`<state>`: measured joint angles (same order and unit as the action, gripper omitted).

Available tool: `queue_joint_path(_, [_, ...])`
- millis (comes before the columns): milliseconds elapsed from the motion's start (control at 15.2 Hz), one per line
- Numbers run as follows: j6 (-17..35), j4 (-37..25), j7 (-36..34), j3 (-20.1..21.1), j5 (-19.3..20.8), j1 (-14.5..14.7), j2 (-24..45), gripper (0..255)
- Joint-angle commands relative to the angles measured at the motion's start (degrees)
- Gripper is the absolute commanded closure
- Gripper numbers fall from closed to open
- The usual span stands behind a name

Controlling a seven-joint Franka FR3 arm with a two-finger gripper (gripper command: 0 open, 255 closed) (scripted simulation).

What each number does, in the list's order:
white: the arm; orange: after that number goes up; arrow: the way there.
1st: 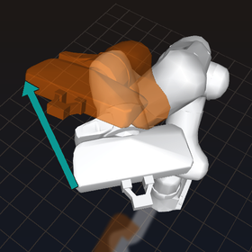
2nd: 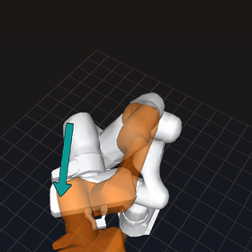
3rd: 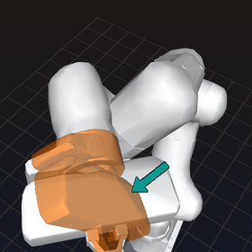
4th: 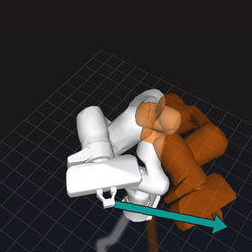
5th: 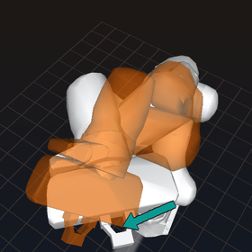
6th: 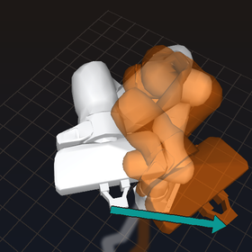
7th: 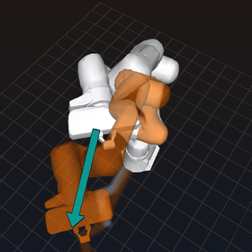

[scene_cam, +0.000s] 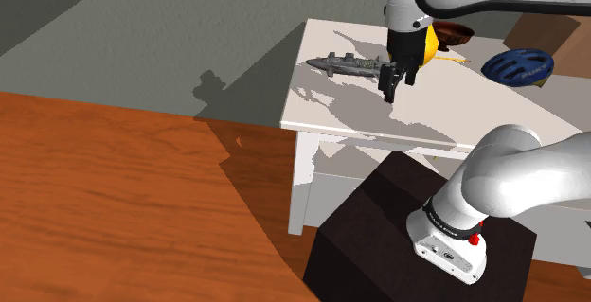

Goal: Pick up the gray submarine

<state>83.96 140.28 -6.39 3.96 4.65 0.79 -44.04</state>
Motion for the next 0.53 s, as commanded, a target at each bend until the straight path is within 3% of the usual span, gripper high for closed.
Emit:
queue_joint_path(0, [0.0,0.0,0.0,0.0,0.0,0.0,0.0,0])
queue_joint_path(462, [11.51,1.05,14.08,-7.45,9.5,-0.74,4.56,0])
